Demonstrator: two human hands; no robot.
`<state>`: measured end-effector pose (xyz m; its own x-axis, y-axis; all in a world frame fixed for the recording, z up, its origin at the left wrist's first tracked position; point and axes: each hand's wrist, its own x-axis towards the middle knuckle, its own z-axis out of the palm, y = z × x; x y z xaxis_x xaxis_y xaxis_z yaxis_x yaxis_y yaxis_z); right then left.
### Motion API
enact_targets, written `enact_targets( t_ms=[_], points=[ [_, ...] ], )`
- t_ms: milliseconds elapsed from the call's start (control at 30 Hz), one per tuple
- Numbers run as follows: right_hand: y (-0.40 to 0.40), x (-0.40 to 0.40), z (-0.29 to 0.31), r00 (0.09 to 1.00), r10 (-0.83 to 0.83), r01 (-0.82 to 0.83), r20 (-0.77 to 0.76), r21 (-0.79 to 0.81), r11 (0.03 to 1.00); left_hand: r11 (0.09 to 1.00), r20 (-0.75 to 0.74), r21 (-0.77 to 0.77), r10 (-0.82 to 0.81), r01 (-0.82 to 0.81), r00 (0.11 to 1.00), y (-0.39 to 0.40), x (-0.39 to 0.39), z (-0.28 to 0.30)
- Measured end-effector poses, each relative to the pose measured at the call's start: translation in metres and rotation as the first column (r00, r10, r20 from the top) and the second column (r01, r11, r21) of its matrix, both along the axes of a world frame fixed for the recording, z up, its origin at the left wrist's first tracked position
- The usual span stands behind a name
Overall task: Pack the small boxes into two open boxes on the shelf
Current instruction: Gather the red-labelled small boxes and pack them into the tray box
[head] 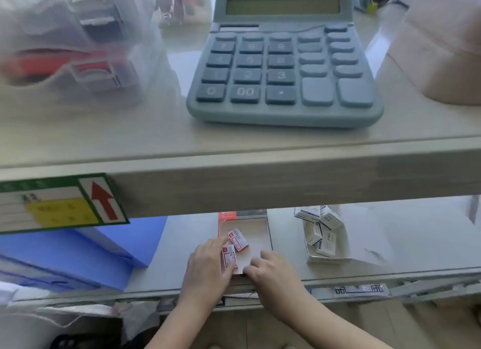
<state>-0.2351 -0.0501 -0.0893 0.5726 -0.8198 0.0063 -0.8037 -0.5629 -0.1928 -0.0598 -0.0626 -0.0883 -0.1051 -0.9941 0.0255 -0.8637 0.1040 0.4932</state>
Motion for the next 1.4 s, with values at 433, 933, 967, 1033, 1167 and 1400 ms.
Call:
enact_targets(
  t_ms=[433,933,967,1033,1167,1400],
  points=[
    [-0.083,0.040,0.033,0.958,0.179,-0.158,-0.223,0.107,0.982,0.993,0.116,0.104,0.047,-0.059,0.992,-0.006,0.001,0.019],
    [-0.053,-0.008,0.013,0.998,0.052,-0.055,0.037,0.097,0.994,0.997,0.066,0.051,0.046,-0.050,0.997,0.000,0.000,0.014],
    [-0.051,-0.010,0.012,0.998,0.038,-0.044,0.054,0.102,0.994,0.998,0.071,0.054,0.042,-0.045,0.997,0.000,0.001,0.014],
    [-0.050,-0.015,0.012,0.998,0.028,-0.034,0.063,0.097,0.995,0.998,0.081,0.054,0.029,-0.034,0.996,-0.001,0.001,0.014],
    [-0.053,-0.026,0.018,0.999,0.034,-0.033,-0.041,0.030,0.999,0.999,0.111,0.044,0.011,-0.016,0.994,-0.003,0.002,0.015],
    [-0.059,-0.015,0.027,0.979,0.040,-0.033,-0.199,0.038,0.999,0.998,0.217,0.065,-0.027,0.013,0.976,-0.007,0.004,0.016]
  ],
)
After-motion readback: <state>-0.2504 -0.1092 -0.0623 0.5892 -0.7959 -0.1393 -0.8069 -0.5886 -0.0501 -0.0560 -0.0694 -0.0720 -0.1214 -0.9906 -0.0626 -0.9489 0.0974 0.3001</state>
